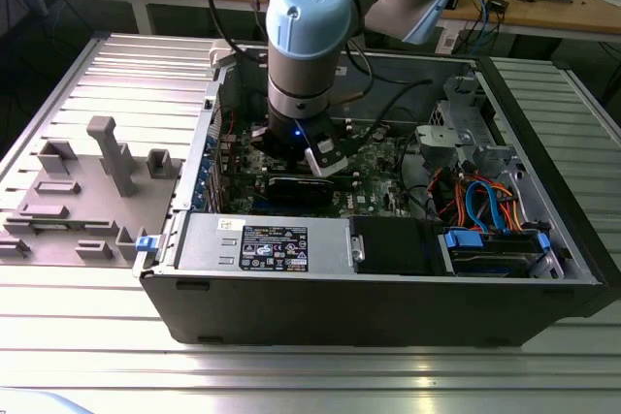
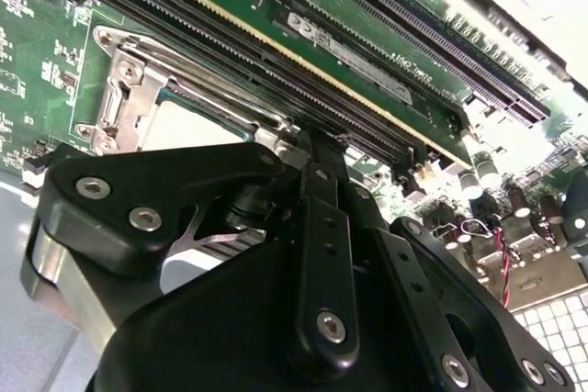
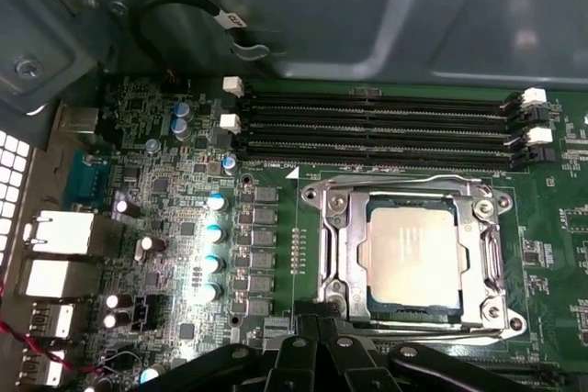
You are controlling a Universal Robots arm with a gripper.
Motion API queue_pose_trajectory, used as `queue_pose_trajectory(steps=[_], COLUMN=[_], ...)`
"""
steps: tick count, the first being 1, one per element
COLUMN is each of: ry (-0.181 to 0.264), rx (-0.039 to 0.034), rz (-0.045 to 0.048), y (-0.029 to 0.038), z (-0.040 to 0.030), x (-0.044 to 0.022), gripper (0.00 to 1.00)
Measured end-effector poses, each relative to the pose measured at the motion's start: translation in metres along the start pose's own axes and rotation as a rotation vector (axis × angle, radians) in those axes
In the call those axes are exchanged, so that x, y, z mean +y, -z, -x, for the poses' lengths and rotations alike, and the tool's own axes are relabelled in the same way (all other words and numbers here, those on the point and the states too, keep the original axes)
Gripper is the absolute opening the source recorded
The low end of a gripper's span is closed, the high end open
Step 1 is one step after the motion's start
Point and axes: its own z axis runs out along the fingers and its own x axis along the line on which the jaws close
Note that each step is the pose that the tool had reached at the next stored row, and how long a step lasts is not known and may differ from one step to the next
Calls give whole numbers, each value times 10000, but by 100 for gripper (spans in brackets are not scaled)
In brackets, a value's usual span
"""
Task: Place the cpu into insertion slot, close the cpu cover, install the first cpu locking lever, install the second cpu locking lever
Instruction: 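Install the second cpu locking lever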
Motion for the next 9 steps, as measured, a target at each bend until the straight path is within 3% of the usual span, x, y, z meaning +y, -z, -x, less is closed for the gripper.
queue_pose_trajectory(steps=[3, 7, 9], ry=[3, 1, -1], rx=[-2, -2, -2], rz=[18, 18, 18], y=[13, 139, 232], z=[-3, -6, -13], x=[6, 40, 66], gripper=[11, 11, 11])
